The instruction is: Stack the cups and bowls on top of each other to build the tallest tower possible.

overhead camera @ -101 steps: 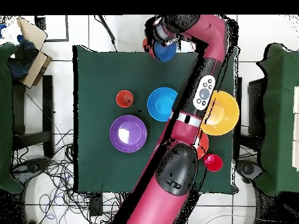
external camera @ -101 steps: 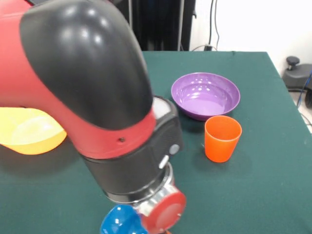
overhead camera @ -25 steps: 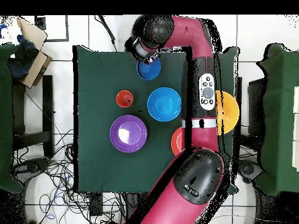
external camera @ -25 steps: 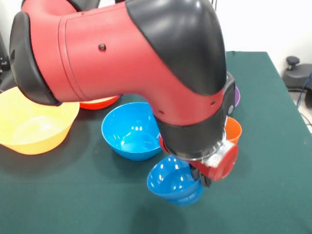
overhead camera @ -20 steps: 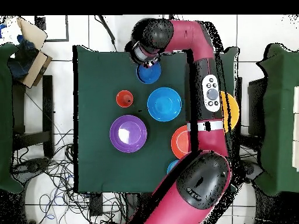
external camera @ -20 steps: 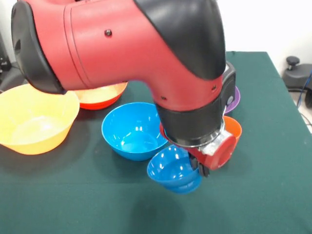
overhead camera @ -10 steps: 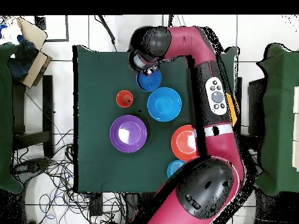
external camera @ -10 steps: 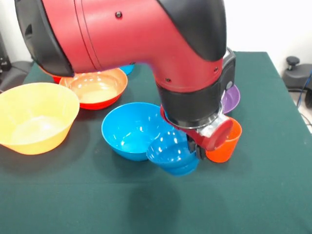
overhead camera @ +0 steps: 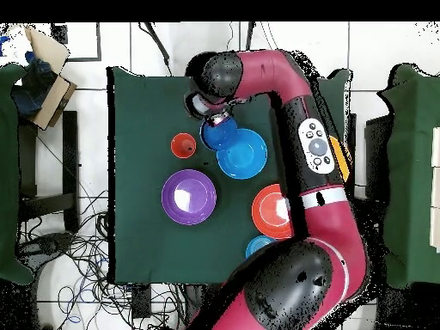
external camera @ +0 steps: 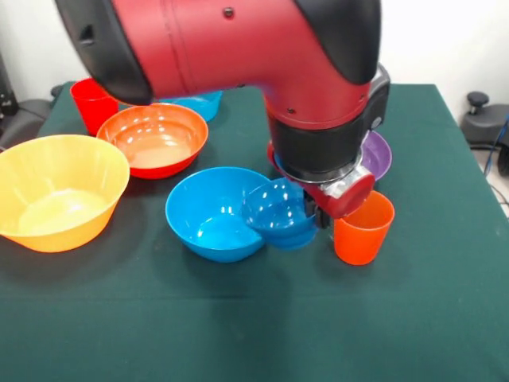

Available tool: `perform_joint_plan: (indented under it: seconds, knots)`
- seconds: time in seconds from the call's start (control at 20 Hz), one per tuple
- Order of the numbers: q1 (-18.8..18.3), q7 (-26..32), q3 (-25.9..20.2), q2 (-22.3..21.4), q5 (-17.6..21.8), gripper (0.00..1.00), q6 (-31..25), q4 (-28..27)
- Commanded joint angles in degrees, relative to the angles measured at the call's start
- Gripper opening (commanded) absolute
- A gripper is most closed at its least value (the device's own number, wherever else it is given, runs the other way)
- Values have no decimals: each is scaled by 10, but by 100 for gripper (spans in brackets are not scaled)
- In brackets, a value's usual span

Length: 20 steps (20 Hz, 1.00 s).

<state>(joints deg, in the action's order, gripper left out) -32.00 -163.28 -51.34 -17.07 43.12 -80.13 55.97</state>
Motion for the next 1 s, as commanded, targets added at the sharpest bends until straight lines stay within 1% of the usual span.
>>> perform_joint_plan:
  seconds: [0.05, 0.2, 0.4, 0.55, 0.75, 1.0]
  knots:
    - [56, -188, 113, -26, -28, 0, 22, 63]
    - [74, -191, 130, -25, -47, 0, 4, 43]
    - [91, -178, 144, -15, -68, 0, -14, 2]
    - [99, -167, 157, -14, -83, 0, -21, -14]
    - [111, -157, 177, -14, -98, 0, -31, -29]
    - [121, -151, 201, -18, -115, 0, -25, -26]
